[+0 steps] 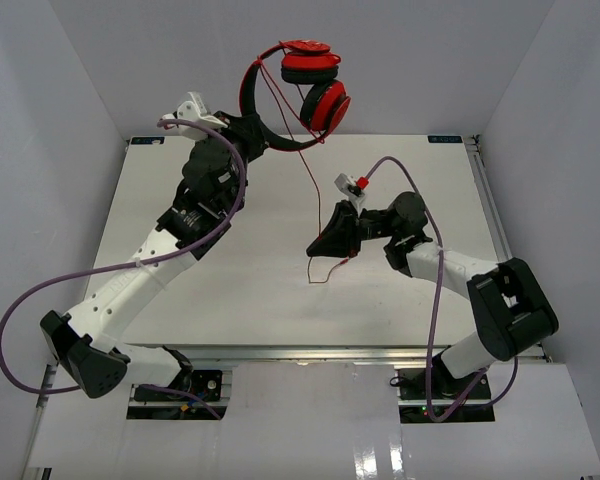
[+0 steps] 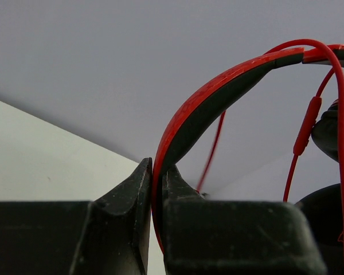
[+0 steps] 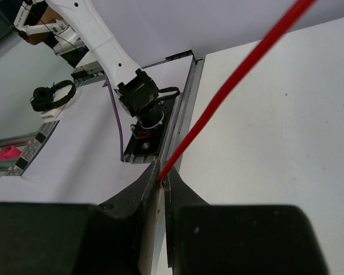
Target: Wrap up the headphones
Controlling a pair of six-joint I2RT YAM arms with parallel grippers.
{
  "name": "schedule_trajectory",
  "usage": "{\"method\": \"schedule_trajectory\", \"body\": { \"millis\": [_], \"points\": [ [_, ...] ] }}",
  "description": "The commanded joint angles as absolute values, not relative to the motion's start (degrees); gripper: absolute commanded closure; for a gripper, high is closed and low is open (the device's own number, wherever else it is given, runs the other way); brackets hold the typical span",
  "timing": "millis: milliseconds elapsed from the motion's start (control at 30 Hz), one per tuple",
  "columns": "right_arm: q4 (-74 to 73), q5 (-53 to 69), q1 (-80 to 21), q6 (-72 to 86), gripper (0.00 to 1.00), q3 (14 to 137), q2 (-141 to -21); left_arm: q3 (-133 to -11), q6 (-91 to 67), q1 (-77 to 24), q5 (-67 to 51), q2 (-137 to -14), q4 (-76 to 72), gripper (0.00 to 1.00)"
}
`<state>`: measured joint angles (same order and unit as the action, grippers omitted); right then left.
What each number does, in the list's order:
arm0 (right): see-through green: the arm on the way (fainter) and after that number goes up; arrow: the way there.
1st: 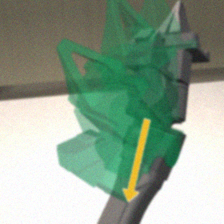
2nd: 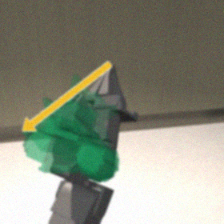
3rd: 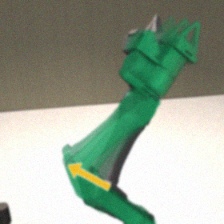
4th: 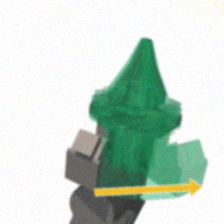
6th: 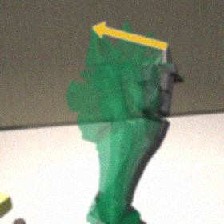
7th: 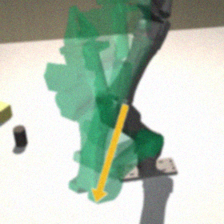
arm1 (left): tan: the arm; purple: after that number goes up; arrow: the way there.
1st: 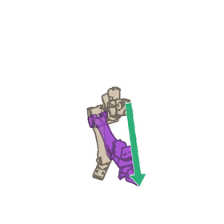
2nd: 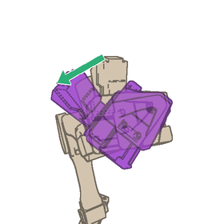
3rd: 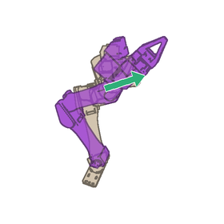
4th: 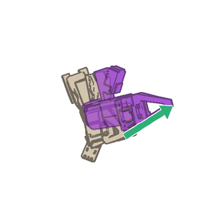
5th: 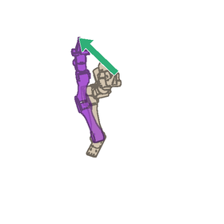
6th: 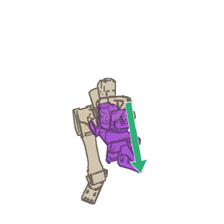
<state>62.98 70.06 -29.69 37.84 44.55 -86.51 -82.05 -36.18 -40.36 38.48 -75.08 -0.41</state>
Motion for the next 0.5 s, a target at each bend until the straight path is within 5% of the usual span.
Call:
{"method": "schedule_trajectory", "body": {
  "millis": [0, 133, 233, 467],
  "points": [
    [48.4, 68.7, -29.9, 26.1, 0.89, 44.4, -79.6, -83.8, -26.4, -40.0, 48.3, -76.4, -7.8, 1.00],
    [13.2, 63.4, -31.7, 2.9, 0.90, 50.4, -74.8, -82.1, -17.1, -38.1, 50.1, -78.6, -10.5, 1.00],
    [-15.4, 46.1, -36.5, -22.6, 0.92, 60.4, -71.7, -80.6, -8.5, -35.7, 49.8, -81.4, -10.2, 1.00],
    [-27.7, 8.3, -40.5, -40.2, 0.92, 68.7, -62.9, -73.0, 2.0, -32.2, 45.2, -85.0, -7.2, 1.00]
  ]
}}
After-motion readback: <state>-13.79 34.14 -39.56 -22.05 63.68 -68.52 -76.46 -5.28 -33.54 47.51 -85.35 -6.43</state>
